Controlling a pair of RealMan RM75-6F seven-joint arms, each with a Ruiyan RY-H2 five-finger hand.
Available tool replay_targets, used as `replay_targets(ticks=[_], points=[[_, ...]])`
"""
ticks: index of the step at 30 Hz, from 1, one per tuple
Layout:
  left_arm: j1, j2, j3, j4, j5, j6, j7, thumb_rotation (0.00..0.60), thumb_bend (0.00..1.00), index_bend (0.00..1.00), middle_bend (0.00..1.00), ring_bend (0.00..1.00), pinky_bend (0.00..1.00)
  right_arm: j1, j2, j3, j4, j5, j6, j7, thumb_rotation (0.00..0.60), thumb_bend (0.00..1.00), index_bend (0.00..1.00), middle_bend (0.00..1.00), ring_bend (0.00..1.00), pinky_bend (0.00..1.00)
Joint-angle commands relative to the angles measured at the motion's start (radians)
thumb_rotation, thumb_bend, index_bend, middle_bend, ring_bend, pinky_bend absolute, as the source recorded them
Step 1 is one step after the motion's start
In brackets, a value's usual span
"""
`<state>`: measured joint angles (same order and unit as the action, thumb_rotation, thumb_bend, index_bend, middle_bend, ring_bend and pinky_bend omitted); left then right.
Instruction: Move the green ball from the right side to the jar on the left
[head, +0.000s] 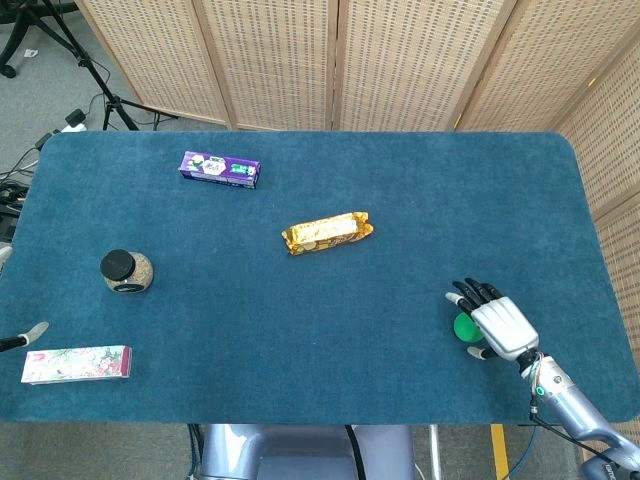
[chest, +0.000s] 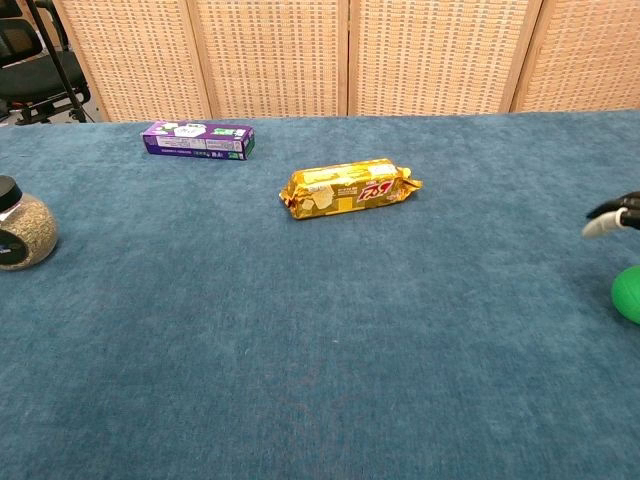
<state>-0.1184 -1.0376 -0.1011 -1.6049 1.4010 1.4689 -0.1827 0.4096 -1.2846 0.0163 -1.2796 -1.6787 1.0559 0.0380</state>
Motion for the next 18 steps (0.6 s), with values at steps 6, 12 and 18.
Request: replay_targets(ticks=[6, 12, 18], points=[[-0.004, 0.024, 0.012, -0.01, 0.027, -0.023, -0.05, 0.6, 0.0, 0.0, 0.0, 0.0, 0.0, 0.022, -0.052, -0.008, 0.057, 0.015, 0.001, -0.005, 0.6, 0.0, 0.52, 0.54, 0.49, 0.55], [0.0, 0.037, 0.012, -0.011, 0.032, -0.022, -0.083, 0.6, 0.0, 0.0, 0.0, 0.0, 0.0, 0.082, 0.006, 0.03, -0.14, -0.042, 0.067, 0.049, 0.6, 0.04, 0.55, 0.58, 0.52, 0.55], [0.0, 0.043, 0.016, -0.012, 0.046, -0.023, -0.097, 0.6, 0.0, 0.0, 0.0, 0.0, 0.0, 0.183, 0.004, 0.126, -0.353, 0.027, -0.033, -0.129, 0.6, 0.1, 0.56, 0.59, 0.53, 0.55]])
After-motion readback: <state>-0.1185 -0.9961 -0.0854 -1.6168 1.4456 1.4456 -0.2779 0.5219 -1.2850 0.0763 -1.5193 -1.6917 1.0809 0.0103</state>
